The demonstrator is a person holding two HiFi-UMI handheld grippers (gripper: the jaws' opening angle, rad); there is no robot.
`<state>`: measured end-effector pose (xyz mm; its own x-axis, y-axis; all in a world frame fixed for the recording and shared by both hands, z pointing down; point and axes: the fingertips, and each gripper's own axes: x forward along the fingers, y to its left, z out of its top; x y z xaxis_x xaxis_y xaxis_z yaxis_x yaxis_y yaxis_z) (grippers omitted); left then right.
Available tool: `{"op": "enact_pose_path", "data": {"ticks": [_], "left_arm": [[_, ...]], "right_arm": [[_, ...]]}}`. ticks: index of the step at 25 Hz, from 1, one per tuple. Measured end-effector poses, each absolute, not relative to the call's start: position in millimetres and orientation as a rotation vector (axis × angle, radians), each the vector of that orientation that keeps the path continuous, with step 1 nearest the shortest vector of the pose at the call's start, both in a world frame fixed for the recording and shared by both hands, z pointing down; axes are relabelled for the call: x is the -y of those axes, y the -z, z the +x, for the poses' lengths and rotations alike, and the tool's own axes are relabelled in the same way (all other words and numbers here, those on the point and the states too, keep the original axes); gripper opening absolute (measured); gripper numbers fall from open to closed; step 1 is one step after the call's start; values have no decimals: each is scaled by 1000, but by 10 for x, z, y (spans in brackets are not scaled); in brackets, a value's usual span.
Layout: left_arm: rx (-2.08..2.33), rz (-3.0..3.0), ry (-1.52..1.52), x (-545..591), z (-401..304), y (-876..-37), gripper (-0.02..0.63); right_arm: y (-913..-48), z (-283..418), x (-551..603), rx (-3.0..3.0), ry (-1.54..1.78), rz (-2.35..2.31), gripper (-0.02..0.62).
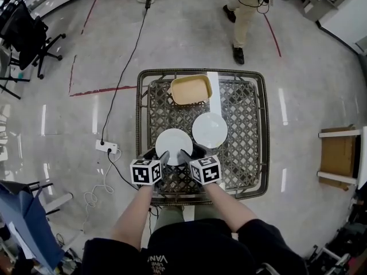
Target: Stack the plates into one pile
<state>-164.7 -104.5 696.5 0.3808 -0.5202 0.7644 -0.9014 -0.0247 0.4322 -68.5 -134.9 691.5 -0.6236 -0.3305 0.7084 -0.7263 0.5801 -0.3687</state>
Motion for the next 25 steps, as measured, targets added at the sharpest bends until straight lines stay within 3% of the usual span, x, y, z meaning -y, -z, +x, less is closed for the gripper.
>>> {"op": "enact_pose_path", "data": {"ticks": [12, 25], "left_arm": [[1303, 1765, -543, 1131, -1586, -6796, 264], [1128, 2021, -558, 1865, -587, -6488, 268]], "right_arm": [[-6789, -573, 1395, 2268, -891, 849, 227], [-6804, 644, 1854, 2152, -943, 1194, 223]]}}
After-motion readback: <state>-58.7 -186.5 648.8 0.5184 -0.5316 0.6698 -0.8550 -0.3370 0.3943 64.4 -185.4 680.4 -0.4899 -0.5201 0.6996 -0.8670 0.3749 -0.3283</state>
